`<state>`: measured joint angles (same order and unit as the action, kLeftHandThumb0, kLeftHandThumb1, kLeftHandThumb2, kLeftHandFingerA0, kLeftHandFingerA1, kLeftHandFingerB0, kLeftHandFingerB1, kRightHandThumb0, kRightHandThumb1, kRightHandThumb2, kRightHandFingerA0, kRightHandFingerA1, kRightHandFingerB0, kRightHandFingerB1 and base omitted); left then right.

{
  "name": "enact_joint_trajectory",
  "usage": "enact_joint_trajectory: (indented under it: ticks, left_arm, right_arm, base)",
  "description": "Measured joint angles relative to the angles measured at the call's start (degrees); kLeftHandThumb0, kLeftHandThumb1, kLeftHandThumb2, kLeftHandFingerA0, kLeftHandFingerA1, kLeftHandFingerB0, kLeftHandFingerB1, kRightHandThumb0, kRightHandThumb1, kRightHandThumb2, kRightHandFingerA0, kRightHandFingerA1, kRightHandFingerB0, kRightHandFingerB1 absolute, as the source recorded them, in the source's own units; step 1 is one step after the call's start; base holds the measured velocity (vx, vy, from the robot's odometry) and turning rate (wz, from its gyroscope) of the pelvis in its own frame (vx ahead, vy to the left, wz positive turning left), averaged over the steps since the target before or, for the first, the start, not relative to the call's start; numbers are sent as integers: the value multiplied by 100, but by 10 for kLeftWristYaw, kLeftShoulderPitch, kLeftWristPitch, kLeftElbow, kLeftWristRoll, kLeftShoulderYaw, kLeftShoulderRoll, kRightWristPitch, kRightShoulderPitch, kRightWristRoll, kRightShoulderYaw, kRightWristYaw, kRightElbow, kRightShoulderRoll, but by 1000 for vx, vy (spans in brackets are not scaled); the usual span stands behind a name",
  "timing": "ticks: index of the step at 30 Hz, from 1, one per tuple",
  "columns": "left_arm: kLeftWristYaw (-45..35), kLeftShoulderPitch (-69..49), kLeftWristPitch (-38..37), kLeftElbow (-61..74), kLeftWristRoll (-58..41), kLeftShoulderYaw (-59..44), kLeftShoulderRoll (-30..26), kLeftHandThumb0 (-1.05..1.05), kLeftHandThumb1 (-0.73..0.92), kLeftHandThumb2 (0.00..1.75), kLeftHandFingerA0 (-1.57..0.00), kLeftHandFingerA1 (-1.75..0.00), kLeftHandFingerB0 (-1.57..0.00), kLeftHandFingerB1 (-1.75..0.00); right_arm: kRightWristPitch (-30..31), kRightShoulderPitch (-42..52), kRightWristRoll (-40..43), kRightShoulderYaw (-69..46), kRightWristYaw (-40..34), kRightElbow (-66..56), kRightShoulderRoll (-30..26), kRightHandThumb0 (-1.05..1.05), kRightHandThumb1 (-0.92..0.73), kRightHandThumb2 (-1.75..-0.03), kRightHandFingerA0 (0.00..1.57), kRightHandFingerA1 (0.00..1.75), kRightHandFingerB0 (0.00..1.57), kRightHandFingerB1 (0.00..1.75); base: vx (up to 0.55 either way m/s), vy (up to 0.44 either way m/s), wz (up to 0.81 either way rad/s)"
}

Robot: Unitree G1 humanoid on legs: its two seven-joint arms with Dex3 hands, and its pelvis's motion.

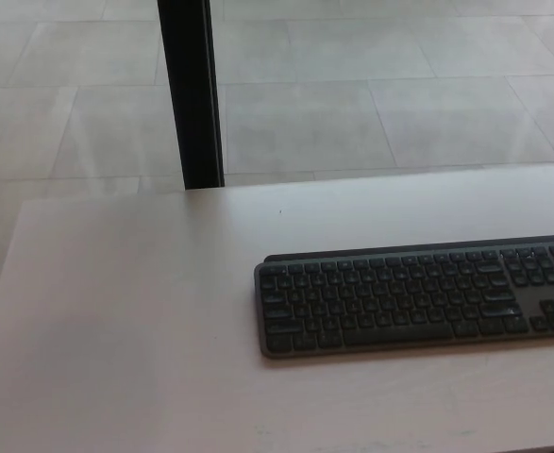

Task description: The robot uses its right fingers to click on the space key of the black keyboard placed on the center of the white desk.

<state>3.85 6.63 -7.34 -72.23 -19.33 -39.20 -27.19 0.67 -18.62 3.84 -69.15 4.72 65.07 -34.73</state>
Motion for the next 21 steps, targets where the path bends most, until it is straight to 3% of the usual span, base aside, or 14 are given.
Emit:
enact_joint_trajectory:
  ticks: [1,2,5,6,8,9,10,11,12,14,21]
  left_arm:
    - [0,0,0,0,0,0,0,-52,64,59,-81,-73,-69,-58]
    - [0,0,0,0,0,0,0,-53,65,59,-82,-76,-70,-59]
    - [0,0,0,0,0,0,0,-52,65,59,-76,-72,-67,-59]
    - [-1,0,0,0,0,0,0,-51,64,59,-77,-71,-67,-58]
    - [-1,0,0,0,-1,-1,0,-51,64,59,-77,-71,-67,-58]
    - [-1,0,0,0,-1,-1,0,-52,64,59,-77,-73,-68,-59]
    - [-1,0,0,0,-1,-1,0,-53,63,59,-84,-80,-70,-60]
    - [-1,0,0,0,-1,-1,-1,-52,64,59,-83,-76,-71,-60]
    - [-1,0,0,0,-1,-2,-1,-52,64,59,-83,-76,-71,-59]
    - [0,1,0,0,-1,-1,-1,-53,64,59,-75,-69,-67,-57]
    - [-1,1,0,-1,-2,-4,-2,-52,63,59,-76,-72,-69,-58]
  right_arm:
    - [0,1,5,-5,-1,5,4,-47,-56,-78,96,108,70,99]
    - [1,3,15,-14,-4,14,11,-47,-54,-79,108,110,76,104]
    - [3,5,35,-27,-10,28,21,-44,-51,-80,103,103,80,108]
    - [3,6,42,-30,-13,32,25,-46,-50,-80,108,99,92,114]
    - [3,6,58,-34,-17,40,32,-46,-50,-80,108,99,92,114]
    - [4,6,62,-34,-19,42,34,-44,-52,-78,100,99,82,103]
    - [4,6,71,-34,-22,45,36,-43,-51,-78,96,99,82,103]
    - [4,6,80,-33,-24,47,38,-45,-43,-98,92,97,86,97]
    - [4,6,86,-32,-26,48,39,-44,-54,-77,92,100,77,101]
    - [4,7,102,-27,-30,50,42,-44,-53,-78,92,103,80,106]
    - [5,12,147,13,-45,52,44,-43,-49,-78,104,102,88,104]
  base:
    - [0,0,0]
    - [0,0,0]
    - [0,0,0]
    - [0,0,0]
    - [0,0,0]
    - [0,0,0]
    - [0,0,0]
    - [0,0,0]
    - [0,0,0]
    - [0,0,0]
    - [0,0,0]
